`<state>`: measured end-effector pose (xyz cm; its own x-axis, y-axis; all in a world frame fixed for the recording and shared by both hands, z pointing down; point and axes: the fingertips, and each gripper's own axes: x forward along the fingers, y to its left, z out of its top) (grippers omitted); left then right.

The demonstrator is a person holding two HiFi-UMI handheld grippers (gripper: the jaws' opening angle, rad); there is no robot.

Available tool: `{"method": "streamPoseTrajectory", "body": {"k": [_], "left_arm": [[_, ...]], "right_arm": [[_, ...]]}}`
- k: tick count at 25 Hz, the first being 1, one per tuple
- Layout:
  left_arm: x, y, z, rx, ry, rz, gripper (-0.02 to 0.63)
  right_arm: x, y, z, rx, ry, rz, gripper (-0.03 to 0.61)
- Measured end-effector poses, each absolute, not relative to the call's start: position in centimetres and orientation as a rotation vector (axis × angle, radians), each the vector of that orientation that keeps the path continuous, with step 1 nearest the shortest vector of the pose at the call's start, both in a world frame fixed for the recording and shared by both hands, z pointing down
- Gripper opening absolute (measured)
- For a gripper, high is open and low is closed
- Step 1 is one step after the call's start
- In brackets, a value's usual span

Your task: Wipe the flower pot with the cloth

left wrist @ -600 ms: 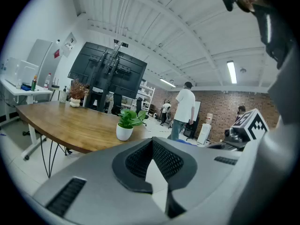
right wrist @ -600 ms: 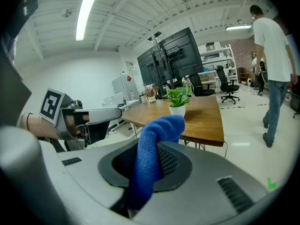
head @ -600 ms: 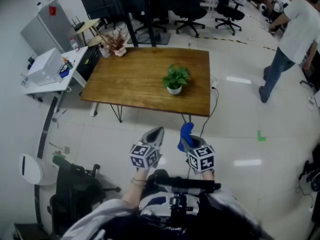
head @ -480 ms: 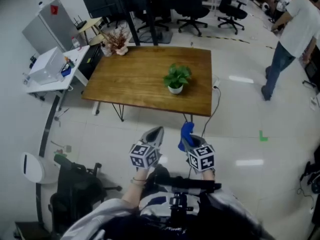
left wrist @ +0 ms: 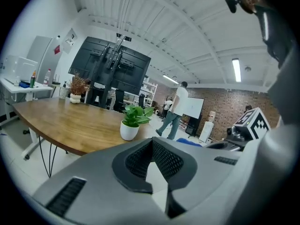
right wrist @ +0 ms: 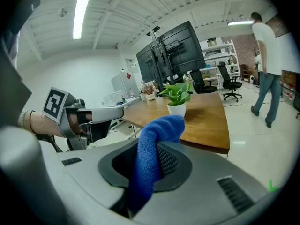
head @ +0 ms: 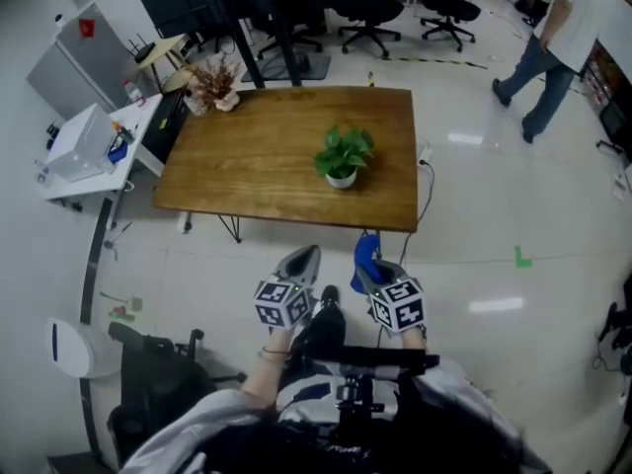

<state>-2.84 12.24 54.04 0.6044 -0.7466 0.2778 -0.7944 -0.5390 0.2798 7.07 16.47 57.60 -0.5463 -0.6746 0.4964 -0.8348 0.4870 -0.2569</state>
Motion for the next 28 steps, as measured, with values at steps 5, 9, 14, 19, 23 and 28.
{"method": "streamPoseTrajectory", "body": {"k": [5,9,14,19,23,28], "left_arm": [[-2.8,7.1,54.5,2.474,-1.183,0.192,0.006],[-3.9,2.5,54.8,2.482,-1.154,0.208,0.006],[-4.9,-3.0,55.6,2.477,-1.102,0.224,0.006],[-4.7,-7.6,56.8,2.488,-1.011,0.243,0.006],[-4.3,-10.3,57.2,2.498,-0.948,0.239,0.006],[-3.4,-11.3,58.1,2.487,-0.883,0.246,0.006]], "right_arm": [[7.4,11.9,57.7,1.327,-2.37,0.687,0.071],[6.4,8.1,58.1,1.355,-2.336,0.71,0.071],[6.0,3.3,58.9,1.396,-2.27,0.726,0.071],[7.2,-1.3,59.2,1.486,-2.174,0.7,0.071],[7.9,-4.0,59.0,1.537,-2.123,0.65,0.071],[8.4,-5.8,59.3,1.539,-2.072,0.642,0.071]]}}
